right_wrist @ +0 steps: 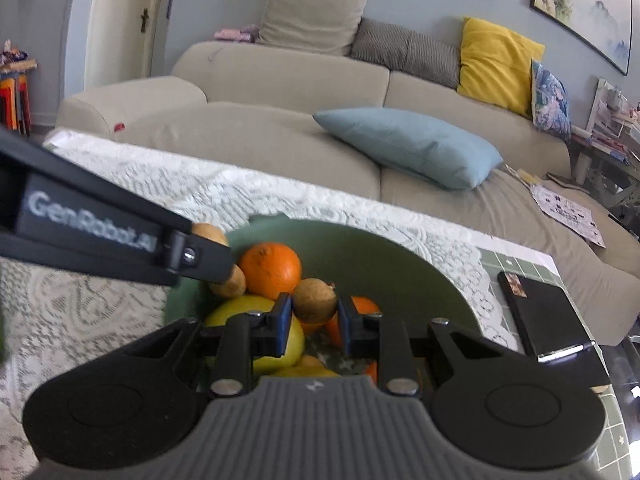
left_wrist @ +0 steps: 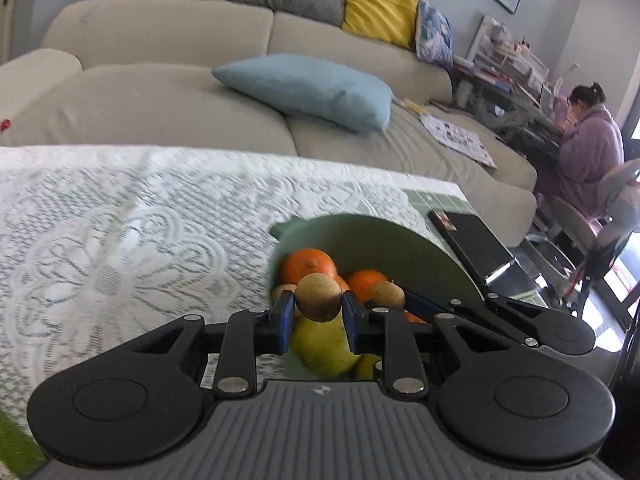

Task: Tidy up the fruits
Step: 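Carry the brown fruit with the left tool while the right tool carries its fruit over the colander, then open the left tool to drop its brown fruit while the right tool releases its fruit into the colander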

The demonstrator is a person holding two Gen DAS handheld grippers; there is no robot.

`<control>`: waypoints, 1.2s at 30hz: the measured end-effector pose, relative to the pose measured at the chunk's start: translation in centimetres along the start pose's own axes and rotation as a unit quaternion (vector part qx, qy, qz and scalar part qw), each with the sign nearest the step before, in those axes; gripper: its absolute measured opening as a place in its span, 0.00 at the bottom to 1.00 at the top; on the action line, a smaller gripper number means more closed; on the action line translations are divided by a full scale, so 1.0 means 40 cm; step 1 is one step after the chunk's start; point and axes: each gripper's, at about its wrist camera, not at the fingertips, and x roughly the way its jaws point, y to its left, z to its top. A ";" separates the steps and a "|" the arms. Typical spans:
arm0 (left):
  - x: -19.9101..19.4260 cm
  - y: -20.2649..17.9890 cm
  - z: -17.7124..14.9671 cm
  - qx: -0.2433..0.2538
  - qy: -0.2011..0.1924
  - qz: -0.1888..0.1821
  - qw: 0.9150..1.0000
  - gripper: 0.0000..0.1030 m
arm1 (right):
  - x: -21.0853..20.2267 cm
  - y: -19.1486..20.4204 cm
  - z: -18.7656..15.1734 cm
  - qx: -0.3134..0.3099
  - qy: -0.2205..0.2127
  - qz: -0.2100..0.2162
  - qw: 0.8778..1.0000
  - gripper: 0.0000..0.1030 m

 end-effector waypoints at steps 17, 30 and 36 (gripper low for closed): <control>0.104 -0.038 0.010 0.033 0.038 -0.001 0.999 0.27 | 0.072 -0.025 -0.008 0.004 0.053 0.002 0.999 0.21; 0.119 -0.055 0.013 0.041 0.036 0.002 0.998 0.32 | 0.064 -0.049 -0.011 0.017 0.052 -0.014 0.998 0.34; 0.086 -0.048 0.008 0.035 0.025 -0.003 0.999 0.45 | 0.032 -0.039 -0.015 0.005 0.032 -0.012 0.999 0.43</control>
